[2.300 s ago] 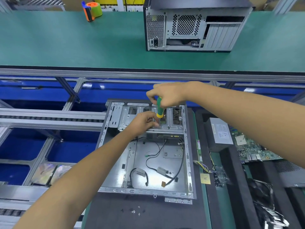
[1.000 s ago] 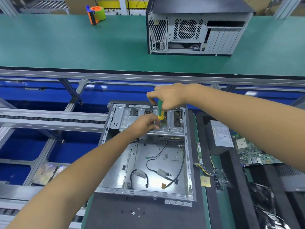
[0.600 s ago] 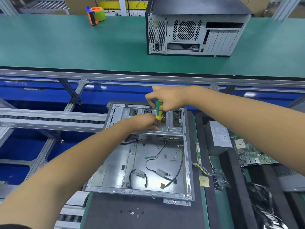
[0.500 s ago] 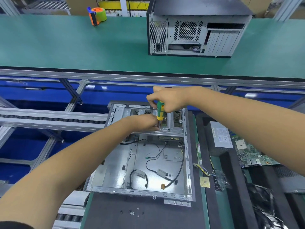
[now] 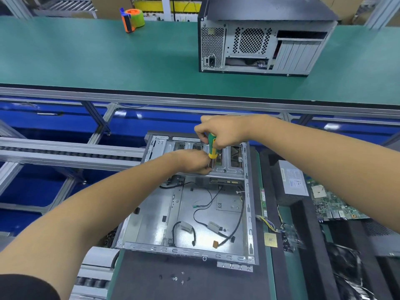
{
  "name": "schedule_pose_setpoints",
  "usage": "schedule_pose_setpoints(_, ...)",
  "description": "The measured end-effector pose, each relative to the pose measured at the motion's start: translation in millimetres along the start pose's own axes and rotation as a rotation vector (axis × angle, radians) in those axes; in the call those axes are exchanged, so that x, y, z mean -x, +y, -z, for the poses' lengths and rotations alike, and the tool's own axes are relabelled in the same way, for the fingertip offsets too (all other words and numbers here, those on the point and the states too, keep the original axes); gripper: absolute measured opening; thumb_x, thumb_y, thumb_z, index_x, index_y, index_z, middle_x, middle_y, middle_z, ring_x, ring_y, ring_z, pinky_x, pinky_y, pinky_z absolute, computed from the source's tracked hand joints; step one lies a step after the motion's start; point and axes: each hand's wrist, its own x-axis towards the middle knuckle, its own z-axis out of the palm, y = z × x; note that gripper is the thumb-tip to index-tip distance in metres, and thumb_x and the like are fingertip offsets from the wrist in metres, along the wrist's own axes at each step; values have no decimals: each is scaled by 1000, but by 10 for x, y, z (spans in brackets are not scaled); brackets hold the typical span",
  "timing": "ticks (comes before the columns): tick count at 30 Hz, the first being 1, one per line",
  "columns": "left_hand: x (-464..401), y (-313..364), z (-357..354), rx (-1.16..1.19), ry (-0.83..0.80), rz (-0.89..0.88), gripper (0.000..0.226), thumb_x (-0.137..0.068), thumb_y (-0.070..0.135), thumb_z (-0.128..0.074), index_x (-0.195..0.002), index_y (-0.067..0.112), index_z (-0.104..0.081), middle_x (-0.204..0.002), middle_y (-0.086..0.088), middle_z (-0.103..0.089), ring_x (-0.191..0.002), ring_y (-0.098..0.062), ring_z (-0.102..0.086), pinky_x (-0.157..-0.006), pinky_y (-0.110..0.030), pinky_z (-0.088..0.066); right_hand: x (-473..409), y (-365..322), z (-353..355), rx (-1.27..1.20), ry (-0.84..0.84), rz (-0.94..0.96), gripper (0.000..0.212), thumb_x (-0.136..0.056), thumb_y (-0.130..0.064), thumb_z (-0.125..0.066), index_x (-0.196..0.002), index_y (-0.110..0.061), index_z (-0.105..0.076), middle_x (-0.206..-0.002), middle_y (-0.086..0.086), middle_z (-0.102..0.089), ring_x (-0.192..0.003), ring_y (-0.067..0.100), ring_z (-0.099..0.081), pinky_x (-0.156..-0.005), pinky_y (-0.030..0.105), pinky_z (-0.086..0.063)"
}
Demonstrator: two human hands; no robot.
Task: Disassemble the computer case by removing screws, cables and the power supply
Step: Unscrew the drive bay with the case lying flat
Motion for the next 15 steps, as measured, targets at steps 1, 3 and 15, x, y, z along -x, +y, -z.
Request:
schedule_pose_setpoints(1, -2, 1, -2, -3, 7, 3, 39, -105, 34, -45, -93, 0, -58, -70, -7, -53, -64, -26, -51, -70, -46, -52, 1, 1, 3, -8, 3, 4, 24, -75, 1, -61, -91, -16, -55, -92, -2, -42, -78, 13, -44, -59, 30, -29)
schedule_pose_setpoints(3, 4, 6, -2, -3, 17, 8, 39, -105, 34, -45, -90, 0, -58, -65, -3, -46, -61, -25, -46, -68, -46, -51, 7, 7, 11, -17, 8, 5, 22, -76, 0, -60, -91, -16, -55, -93, -2, -43, -79, 13, -45, -59, 27, -29)
schedule_pose_setpoints(15, -19, 39, -24, 118, 43, -10, 31, -105, 31, -48, -88, 4, -50, -71, -9, -56, -64, -31, -56, -62, -39, -47, 5, 111, 43, -58, 31, -19, 21, -73, -2, -61, -86, -18, -54, -91, -3, -43, -78, 13, -46, -61, 29, -33)
